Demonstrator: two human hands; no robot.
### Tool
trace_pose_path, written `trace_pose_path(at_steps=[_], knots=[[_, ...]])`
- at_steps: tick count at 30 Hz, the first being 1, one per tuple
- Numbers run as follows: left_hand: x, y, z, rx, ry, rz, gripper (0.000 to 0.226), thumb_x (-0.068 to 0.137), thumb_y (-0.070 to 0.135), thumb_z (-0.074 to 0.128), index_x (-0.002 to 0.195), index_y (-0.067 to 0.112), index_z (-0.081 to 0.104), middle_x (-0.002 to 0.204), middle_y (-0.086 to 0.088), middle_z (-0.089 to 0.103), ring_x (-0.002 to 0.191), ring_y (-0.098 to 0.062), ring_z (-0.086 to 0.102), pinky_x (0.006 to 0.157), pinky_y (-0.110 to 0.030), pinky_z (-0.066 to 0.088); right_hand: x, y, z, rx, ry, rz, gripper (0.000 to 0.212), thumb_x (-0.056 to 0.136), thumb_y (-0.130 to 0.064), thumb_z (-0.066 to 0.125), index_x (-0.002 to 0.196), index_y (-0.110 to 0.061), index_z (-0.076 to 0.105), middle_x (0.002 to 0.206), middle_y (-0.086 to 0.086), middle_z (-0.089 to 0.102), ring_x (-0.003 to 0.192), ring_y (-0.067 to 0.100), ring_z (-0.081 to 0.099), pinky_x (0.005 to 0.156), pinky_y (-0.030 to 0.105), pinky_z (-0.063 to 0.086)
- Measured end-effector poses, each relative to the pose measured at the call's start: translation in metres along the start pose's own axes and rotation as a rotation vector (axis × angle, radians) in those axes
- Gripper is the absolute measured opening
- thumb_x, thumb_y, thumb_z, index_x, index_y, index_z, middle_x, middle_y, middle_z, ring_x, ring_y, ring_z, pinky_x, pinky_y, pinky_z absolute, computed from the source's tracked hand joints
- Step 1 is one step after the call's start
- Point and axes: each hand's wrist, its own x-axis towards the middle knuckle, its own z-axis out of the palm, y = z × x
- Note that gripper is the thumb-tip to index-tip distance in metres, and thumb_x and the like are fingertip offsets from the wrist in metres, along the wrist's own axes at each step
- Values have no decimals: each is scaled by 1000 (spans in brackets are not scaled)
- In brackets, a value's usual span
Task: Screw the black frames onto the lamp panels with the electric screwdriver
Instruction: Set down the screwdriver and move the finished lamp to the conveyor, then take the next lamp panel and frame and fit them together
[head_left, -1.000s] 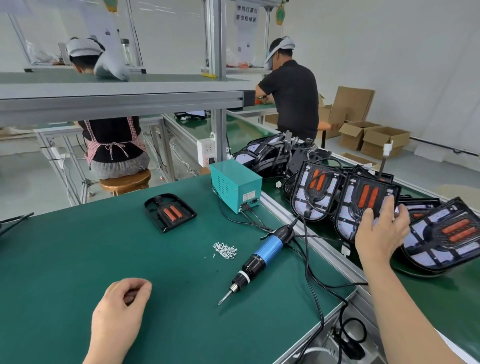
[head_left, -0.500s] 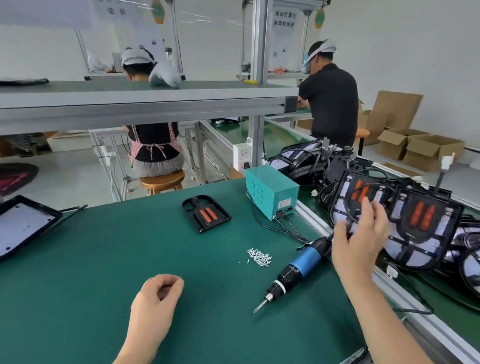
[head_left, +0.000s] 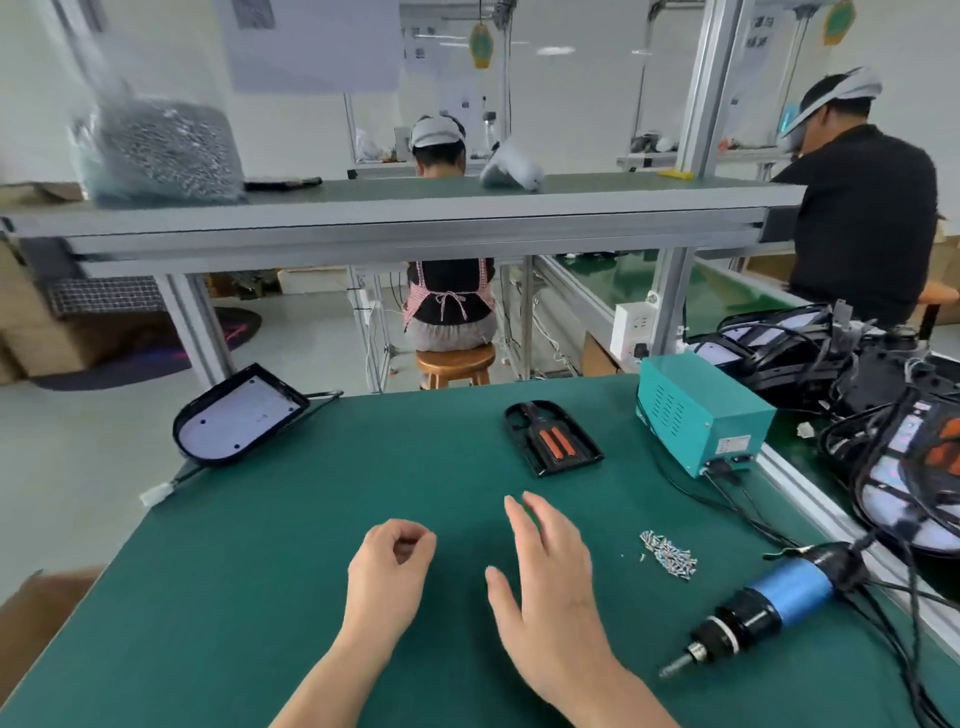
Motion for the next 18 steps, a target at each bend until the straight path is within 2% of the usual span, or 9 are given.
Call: trace_pose_path(at_steps=[2,6,8,10,12,13,15,16,18], knots=[[7,0,-6,29,20,17,7,93,25,66,88,28,68,98,7,67,90,-2,62,71,-15,43,2,-6,16,-35,-96,2,70,104,-41,43,162,-22,8,165,-5,6,152,13,0,119,21,-5],[33,-2,-22,167,85,112,9,94,24,64,86,28,65,100,15,59,102,-9,57,75,-15,39,3,-6,33,-99,-209,27,73,105,-49,35,162,-26,-5,164,-11,0,153,12,-1,123,28,1],[55,-5,-35,295,144,135,4,95,24,63,96,23,67,108,13,56,110,-12,49,75,-14,37,5,2,37,-121,-225,27,71,105,-51,34,162,-28,-1,163,-14,5,152,10,2,123,28,2],[82,-9,-52,447,206,137,17,95,24,61,110,17,67,120,8,53,116,-15,44,87,-23,39,6,6,40,-142,-238,14,67,104,-52,34,161,-29,6,162,-15,11,152,10,6,123,27,3],[109,-11,-70,590,249,137,30,96,24,60,124,14,62,131,3,50,122,-19,42,101,-29,37,8,4,38,-157,-240,2,68,99,-49,53,157,-24,29,158,-8,28,150,18,24,123,36,16],[122,-11,-79,664,261,132,35,95,24,59,129,13,58,135,2,48,126,-21,40,106,-31,34,11,3,36,-163,-232,-28,68,87,-43,74,146,-19,51,148,-1,47,140,27,44,116,47,34],[147,-13,-97,804,303,102,40,93,26,59,131,14,53,140,0,44,132,-24,35,113,-35,26,14,6,37,-157,-127,-83,64,44,-23,103,103,-13,79,108,5,73,96,35,73,74,52,59],[158,-14,-106,849,346,67,41,92,27,61,130,14,52,142,-2,41,135,-25,31,115,-37,22,15,7,38,-160,-85,-103,62,32,-19,105,90,-15,81,96,3,75,82,33,76,61,49,60],[176,-19,-124,845,456,-50,47,89,31,65,130,14,48,149,-7,30,140,-30,21,117,-42,18,23,7,41,-199,-69,-118,50,34,-25,99,80,-18,81,87,1,75,71,29,75,51,44,58]])
